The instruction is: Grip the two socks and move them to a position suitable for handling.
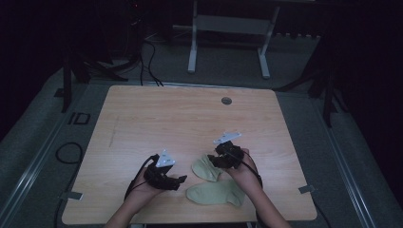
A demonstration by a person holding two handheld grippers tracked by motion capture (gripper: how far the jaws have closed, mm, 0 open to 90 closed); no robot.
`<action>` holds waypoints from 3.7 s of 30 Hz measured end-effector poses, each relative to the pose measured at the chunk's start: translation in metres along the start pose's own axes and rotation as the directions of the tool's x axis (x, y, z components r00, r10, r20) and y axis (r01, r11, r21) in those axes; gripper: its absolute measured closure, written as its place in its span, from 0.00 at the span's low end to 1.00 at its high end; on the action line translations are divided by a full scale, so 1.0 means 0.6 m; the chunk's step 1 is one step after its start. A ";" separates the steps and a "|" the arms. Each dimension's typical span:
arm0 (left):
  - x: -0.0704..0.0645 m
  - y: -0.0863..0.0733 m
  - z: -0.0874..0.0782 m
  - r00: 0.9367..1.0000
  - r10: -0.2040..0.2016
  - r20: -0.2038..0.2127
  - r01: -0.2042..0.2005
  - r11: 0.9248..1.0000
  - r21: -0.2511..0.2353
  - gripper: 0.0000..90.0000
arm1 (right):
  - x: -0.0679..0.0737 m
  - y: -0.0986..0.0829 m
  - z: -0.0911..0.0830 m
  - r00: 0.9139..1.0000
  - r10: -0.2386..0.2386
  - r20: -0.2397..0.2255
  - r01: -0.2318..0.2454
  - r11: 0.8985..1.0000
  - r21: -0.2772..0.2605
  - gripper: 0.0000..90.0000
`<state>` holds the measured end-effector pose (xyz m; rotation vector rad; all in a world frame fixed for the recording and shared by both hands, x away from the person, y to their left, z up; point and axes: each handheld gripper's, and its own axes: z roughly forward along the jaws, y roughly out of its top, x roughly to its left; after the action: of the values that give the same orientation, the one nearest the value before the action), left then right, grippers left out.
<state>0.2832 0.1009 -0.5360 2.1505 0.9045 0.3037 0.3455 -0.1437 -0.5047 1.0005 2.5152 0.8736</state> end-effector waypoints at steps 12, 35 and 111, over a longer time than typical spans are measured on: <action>0.000 0.056 0.081 0.999 0.021 0.025 -0.023 0.996 0.082 0.47 | -0.041 0.004 0.057 0.995 -0.001 -0.099 0.015 0.990 0.140 0.65; 0.004 0.065 0.096 0.999 0.037 -0.034 -0.033 0.993 0.114 0.99 | -0.046 -0.005 0.038 0.996 -0.020 -0.082 0.025 0.998 0.065 0.92; 0.005 0.067 0.081 0.980 0.192 -0.056 -0.194 0.980 -0.035 0.83 | -0.083 -0.118 0.004 0.999 0.048 0.010 -0.048 0.998 0.048 0.76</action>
<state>0.3289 0.0573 -0.5399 2.2056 0.7123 0.4734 0.3458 -0.2181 -0.5493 1.0816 2.5253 0.8242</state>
